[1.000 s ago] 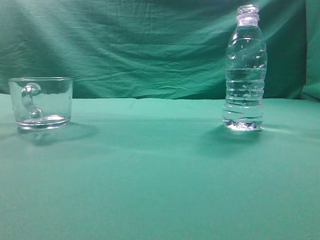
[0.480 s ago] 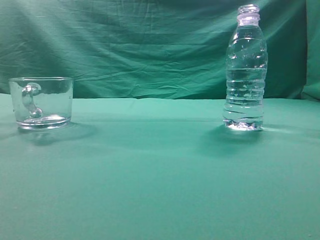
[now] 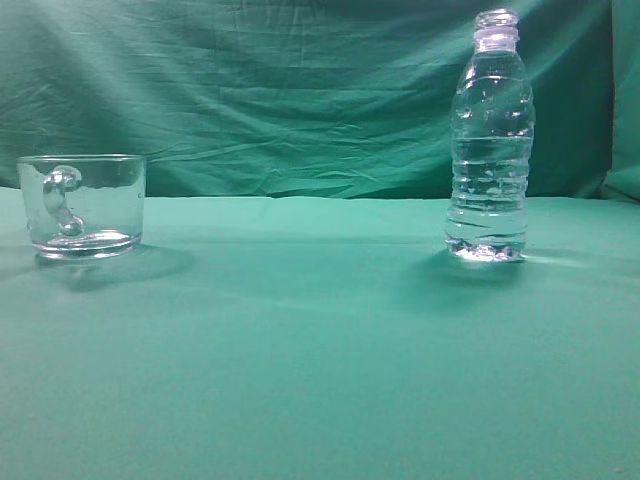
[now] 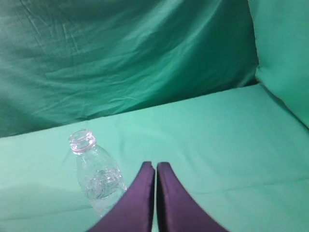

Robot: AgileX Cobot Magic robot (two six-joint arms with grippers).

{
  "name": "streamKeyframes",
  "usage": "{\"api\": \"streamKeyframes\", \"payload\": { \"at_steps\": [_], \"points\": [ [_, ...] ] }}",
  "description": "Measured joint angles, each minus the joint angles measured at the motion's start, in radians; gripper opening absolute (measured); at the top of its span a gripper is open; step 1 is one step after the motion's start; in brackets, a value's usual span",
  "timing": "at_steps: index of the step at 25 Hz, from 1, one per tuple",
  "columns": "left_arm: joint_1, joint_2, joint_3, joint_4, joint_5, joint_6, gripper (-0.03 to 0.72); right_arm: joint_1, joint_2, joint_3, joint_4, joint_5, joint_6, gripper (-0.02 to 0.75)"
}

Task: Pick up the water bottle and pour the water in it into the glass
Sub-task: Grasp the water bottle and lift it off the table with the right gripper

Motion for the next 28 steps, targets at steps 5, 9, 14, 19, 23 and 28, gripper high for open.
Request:
{"api": "streamKeyframes", "payload": {
  "at_steps": [5, 9, 14, 19, 23, 28],
  "points": [
    [0.0, 0.0, 0.0, 0.0, 0.0, 0.0, 0.0, 0.036, 0.245, -0.092, -0.002, 0.004, -0.014, 0.0],
    [0.0, 0.0, 0.0, 0.0, 0.0, 0.0, 0.0, 0.124, 0.453, -0.13, -0.002, -0.073, -0.094, 0.0],
    [0.0, 0.0, 0.0, 0.0, 0.0, 0.0, 0.0, 0.219, 0.672, -0.132, -0.002, -0.331, -0.11, 0.0],
    [0.0, 0.0, 0.0, 0.0, 0.0, 0.0, 0.0, 0.237, 0.843, -0.138, -0.032, -0.531, -0.11, 0.114],
    [0.0, 0.0, 0.0, 0.0, 0.0, 0.0, 0.0, 0.239, 0.931, -0.138, -0.106, -0.637, -0.091, 0.378],
    [0.0, 0.0, 0.0, 0.0, 0.0, 0.0, 0.0, 0.239, 1.004, -0.14, -0.15, -0.703, -0.024, 0.657]
  ]
}}
